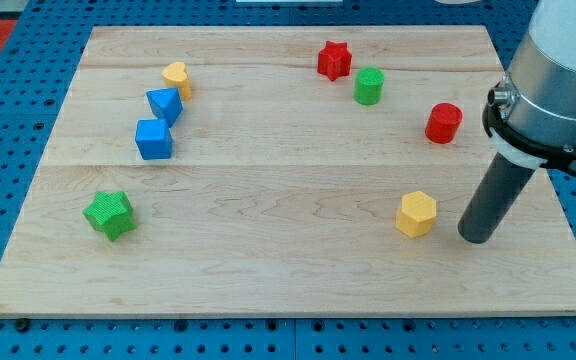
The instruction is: Slide the yellow hexagon right and up
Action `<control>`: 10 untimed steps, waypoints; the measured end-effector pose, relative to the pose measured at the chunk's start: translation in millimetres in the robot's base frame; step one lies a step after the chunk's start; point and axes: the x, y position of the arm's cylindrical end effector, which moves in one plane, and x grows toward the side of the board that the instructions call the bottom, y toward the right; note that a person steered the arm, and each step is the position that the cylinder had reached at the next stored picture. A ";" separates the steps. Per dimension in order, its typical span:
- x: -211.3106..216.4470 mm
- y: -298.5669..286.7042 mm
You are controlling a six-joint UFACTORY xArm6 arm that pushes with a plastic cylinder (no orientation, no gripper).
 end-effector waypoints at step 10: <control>-50.3 -88.9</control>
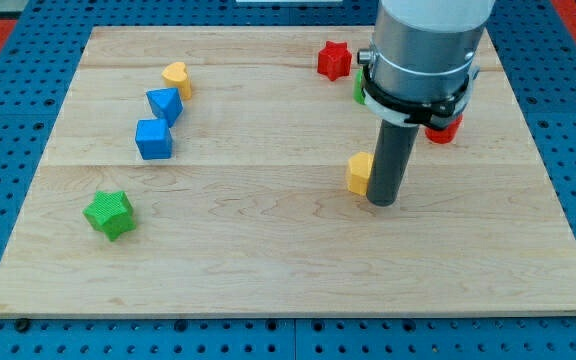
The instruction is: Slide the yellow hexagon right and up
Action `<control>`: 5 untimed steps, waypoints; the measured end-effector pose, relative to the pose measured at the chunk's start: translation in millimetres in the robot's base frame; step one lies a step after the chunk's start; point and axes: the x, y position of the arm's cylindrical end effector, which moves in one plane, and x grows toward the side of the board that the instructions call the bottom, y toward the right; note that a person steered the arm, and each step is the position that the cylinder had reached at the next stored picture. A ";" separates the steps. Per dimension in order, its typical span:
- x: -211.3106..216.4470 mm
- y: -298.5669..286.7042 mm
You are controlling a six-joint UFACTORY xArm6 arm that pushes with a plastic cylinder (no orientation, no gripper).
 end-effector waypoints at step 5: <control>-38.1 -20.4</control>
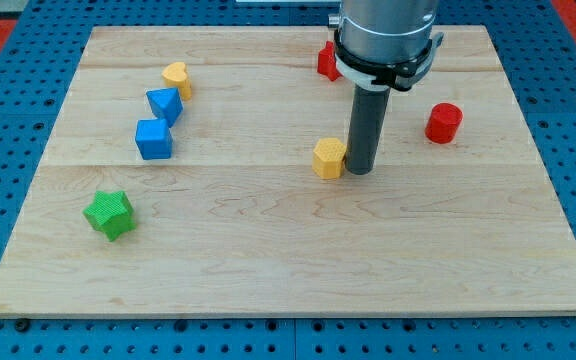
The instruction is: Slide the yellow hexagon right and up
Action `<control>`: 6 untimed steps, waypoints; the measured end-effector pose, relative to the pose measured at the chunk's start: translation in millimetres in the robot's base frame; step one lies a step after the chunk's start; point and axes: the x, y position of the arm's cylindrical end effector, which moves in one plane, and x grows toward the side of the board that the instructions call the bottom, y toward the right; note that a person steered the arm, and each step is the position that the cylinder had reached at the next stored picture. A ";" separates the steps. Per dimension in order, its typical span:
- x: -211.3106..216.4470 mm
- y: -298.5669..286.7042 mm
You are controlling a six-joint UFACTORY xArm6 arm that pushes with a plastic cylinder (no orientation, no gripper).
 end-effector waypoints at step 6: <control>-12.0 -120.2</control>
